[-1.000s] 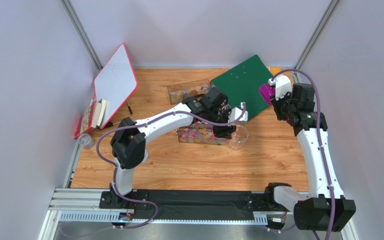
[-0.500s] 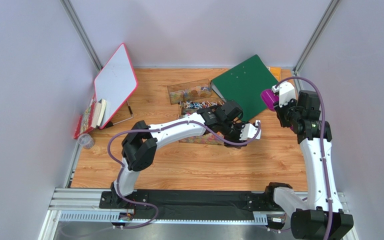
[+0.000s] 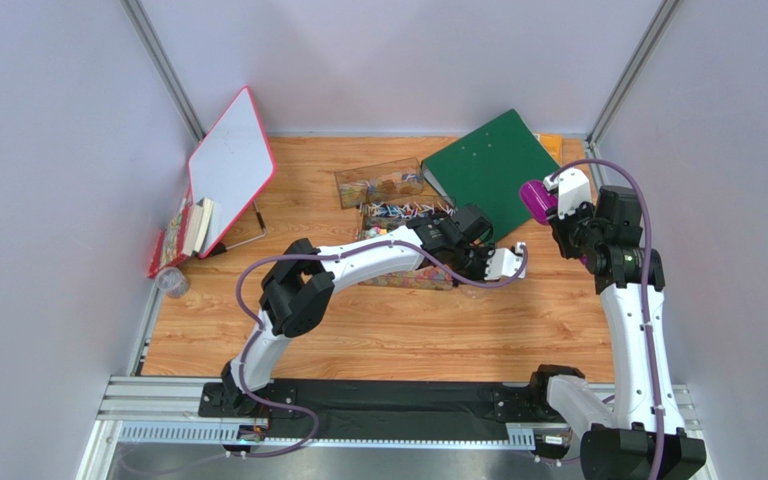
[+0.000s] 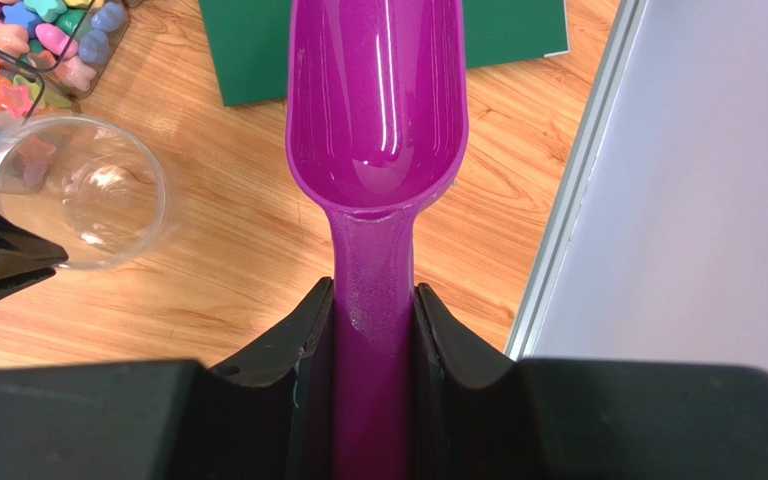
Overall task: Pack the candies
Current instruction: Pick up the packing bottle from the center of the board, then place the packing bottle at the center of the board, then scoop the fake candies from the storage box, then place the fake candies in the packing bottle.
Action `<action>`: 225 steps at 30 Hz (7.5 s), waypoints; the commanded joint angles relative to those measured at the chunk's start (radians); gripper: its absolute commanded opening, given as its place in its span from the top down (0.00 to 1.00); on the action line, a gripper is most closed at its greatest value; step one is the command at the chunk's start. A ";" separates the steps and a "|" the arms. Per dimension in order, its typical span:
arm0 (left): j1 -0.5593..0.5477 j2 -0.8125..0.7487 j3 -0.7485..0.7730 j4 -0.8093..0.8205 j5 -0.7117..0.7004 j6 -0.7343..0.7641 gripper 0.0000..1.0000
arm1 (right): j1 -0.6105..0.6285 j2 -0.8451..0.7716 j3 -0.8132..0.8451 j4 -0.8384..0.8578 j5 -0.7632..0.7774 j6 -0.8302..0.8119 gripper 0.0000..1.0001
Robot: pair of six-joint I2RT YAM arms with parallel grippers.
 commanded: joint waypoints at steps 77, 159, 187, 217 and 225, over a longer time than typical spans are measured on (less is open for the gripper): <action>0.548 -0.561 -0.734 0.055 -0.300 -0.452 0.48 | 0.569 0.706 0.528 -0.842 0.080 -0.419 1.00; 0.669 -0.871 -0.886 0.052 -0.340 -0.444 0.55 | 0.812 1.003 0.480 -0.401 0.053 -0.165 1.00; 0.674 -0.799 -0.720 -0.044 -0.360 -0.349 0.55 | 0.732 0.712 0.194 0.050 -0.055 -0.086 1.00; 0.689 -0.698 -0.602 -0.122 -0.157 -0.465 0.00 | 0.743 0.282 0.160 -0.511 0.171 -0.656 1.00; 0.689 -0.653 -0.574 -0.120 -0.246 -0.515 0.00 | 0.813 0.394 0.289 -0.597 0.313 -0.658 1.00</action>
